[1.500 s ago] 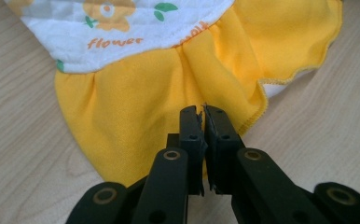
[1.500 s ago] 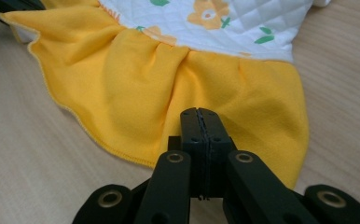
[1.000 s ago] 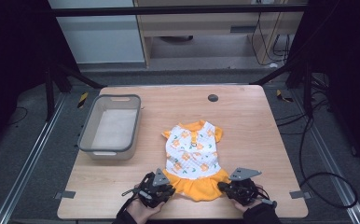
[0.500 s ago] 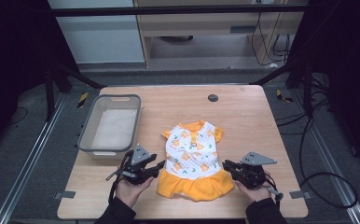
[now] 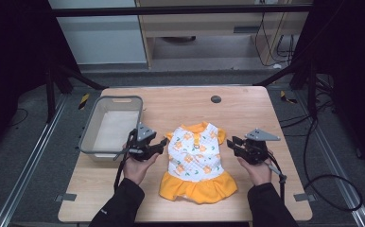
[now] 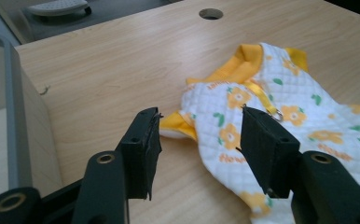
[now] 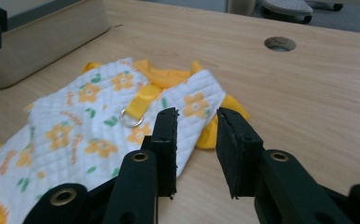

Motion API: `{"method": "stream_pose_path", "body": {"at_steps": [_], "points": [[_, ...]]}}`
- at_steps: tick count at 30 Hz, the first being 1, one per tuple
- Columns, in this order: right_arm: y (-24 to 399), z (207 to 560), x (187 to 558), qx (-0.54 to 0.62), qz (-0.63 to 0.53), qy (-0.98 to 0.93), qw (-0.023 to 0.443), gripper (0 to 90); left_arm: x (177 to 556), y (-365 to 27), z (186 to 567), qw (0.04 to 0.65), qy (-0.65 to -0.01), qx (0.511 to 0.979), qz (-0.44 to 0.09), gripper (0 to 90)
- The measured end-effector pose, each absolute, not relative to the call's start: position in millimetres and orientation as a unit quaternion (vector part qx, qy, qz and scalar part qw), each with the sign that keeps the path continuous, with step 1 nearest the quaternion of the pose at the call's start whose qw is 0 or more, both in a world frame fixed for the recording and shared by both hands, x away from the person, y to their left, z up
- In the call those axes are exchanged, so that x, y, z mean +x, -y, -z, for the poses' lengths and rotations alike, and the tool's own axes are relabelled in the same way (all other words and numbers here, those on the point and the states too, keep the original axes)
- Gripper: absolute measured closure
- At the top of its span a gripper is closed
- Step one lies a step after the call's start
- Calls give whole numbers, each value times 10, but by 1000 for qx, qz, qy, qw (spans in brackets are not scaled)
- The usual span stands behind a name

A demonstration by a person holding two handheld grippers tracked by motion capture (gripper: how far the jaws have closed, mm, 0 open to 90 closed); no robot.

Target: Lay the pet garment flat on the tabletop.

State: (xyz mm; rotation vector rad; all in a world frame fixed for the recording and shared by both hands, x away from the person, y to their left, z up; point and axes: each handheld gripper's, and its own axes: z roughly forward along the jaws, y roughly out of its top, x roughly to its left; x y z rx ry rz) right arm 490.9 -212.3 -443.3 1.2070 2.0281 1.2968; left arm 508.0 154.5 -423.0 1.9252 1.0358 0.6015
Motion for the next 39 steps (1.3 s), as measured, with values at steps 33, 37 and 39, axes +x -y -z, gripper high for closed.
{"method": "stream_pose_path", "body": {"at_steps": [33,37,39], "points": [[1962,4975,5895,482,-383,-757,220,591,5870,-1300,4832,333,-471,794,-194,512],[1942,5055,5905,483,-377,-761,212,621,5886,-1288,4891,331,-475,794,-186,543],[1933,5062,5906,483,-376,-762,212,656,5884,-1283,4912,326,-473,798,-185,568]]}}
